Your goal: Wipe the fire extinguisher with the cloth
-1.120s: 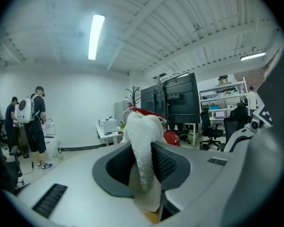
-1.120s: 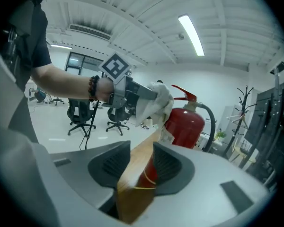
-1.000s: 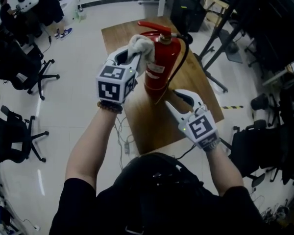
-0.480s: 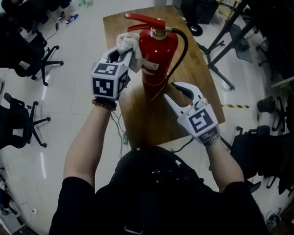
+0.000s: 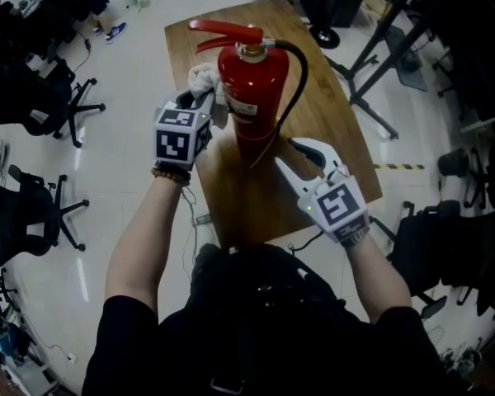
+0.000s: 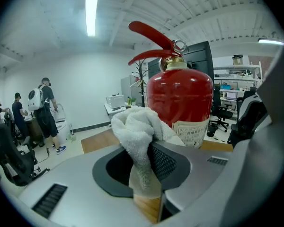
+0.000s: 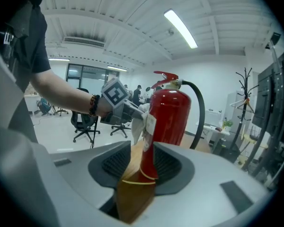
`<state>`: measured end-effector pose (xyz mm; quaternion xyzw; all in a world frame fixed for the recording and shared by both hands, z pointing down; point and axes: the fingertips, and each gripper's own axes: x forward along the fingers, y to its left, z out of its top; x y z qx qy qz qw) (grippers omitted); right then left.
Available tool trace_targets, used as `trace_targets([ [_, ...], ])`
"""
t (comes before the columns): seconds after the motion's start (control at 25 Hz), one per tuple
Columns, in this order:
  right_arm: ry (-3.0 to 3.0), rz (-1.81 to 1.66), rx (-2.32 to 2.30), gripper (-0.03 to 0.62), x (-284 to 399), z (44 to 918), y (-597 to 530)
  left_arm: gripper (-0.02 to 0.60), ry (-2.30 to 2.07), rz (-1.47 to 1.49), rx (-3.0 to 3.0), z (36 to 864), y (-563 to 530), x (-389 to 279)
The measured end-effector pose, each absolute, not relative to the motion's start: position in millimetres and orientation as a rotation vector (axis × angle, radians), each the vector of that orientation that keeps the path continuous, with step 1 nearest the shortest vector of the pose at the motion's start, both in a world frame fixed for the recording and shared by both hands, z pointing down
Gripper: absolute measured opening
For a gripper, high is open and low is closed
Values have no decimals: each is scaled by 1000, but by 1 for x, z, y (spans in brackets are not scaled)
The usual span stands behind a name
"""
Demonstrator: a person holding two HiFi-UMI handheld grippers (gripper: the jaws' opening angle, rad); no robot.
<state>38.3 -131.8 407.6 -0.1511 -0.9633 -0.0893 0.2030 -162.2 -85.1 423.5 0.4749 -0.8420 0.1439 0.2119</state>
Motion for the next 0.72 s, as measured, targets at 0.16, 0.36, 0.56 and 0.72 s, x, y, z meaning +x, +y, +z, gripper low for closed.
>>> trace_targets([
  [0.16, -2686, -224, -363, 160, 39, 413, -128, 77, -2285, 438, 1355, 441, -87, -166],
  [0.36, -2673, -190, -218, 160, 38, 421, -121, 77, -2201, 480, 1459, 462, -94, -172],
  [0.56, -2648, -145, -9, 160, 35, 426, -98, 77, -2085, 506, 1606, 480, -101, -176],
  [0.72, -2618, -118, 152, 160, 37, 426, -76, 77, -1989, 540, 1714, 494, -105, -179],
])
